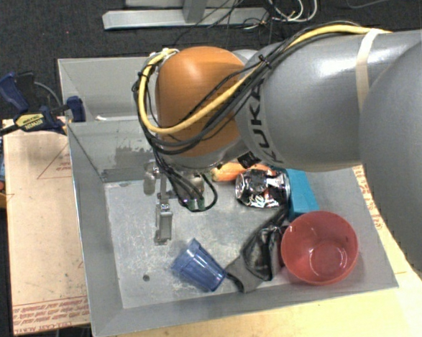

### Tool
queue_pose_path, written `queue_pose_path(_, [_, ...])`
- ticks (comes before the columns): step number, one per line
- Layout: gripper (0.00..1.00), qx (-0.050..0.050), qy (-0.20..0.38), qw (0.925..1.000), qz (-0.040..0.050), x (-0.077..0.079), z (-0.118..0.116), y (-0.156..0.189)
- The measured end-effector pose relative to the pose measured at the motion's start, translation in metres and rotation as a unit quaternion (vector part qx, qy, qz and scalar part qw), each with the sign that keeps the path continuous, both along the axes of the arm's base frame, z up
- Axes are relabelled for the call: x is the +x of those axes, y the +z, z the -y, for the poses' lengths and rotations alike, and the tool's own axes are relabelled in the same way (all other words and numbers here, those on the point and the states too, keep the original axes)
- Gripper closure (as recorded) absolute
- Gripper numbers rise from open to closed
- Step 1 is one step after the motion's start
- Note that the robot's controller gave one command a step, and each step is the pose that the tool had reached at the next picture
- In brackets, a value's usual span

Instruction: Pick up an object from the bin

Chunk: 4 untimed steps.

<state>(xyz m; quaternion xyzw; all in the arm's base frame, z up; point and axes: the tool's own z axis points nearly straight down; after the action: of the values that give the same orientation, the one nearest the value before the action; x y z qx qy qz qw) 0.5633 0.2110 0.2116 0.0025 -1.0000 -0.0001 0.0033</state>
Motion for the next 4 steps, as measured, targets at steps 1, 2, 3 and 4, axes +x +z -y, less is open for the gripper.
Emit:
queue_pose_path(1, [0.0, 0.001, -0.003, 1.0, 0.0037, 0.002, 0.002, 0.005])
queue_pose_path(2, [0.0, 0.0, -0.092, 0.9957, 0.002, -0.037, 0.041, -0.09])
queue_pose_path(3, [0.0, 0.001, 0.096, 0.9953, 0.0037, -0.062, 0.058, -0.055])
queue_pose_path(4, [0.0, 0.0, -0.099, 0.9951, 0.0008, -0.073, 0.095, -0.088])
